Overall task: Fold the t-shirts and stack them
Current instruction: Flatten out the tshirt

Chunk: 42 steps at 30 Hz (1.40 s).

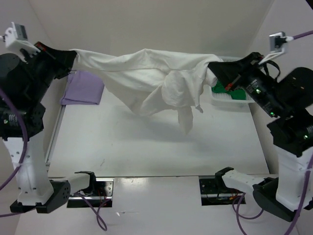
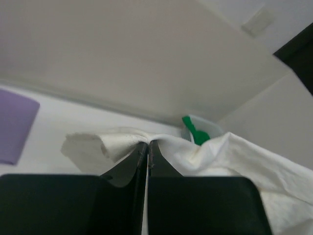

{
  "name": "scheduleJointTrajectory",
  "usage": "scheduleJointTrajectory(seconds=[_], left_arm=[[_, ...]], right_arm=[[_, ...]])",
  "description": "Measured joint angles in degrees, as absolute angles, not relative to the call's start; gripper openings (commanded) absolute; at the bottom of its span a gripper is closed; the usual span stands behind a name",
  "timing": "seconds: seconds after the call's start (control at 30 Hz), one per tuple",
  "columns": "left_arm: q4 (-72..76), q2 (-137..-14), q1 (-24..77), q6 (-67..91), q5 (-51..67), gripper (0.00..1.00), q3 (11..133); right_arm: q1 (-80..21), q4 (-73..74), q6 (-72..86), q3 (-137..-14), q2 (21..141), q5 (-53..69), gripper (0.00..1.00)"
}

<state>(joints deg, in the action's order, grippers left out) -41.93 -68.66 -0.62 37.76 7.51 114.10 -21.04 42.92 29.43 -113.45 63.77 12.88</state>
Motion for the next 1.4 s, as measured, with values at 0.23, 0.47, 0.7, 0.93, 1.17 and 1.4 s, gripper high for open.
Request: scheduleJointTrajectory(seconds=[0.23, 0.47, 0.7, 0.93, 1.17, 1.4], left_arm=[[-42.2, -68.5, -0.6, 35.2, 5.0, 0.0, 121.1], [-37.1, -76.9, -0.6, 34.4, 6.3, 0.0, 107.9], [-33.1, -112.7, -1.2, 34.3, 6.0, 0.12, 106.7], [-39.1, -129.4, -2.7, 34.5, 6.2, 1.0, 120.3], [-26.9, -94.7, -4.1, 37.0, 9.4, 0.5, 89.9], [-26.2, -72.5, -5.9, 44.0, 12.6, 0.25, 57.9]], right_arm=[[-24.9, 42.5, 25.9, -116.9, 63.5, 6.5, 0.01], [-23.6, 32.7, 22.4, -98.7, 71.4, 2.0, 0.01], [-17.0, 27.0, 24.3, -100.1, 108.0, 5.4, 0.07], [-11.5, 32.4, 27.7, -112.4, 122.7, 5.1, 0.58], [-11.5, 25.9, 31.2, -90.2, 94.4, 6.7, 0.2], [-12.7, 23.0, 36.0, -61.1, 72.2, 13.0, 0.06]])
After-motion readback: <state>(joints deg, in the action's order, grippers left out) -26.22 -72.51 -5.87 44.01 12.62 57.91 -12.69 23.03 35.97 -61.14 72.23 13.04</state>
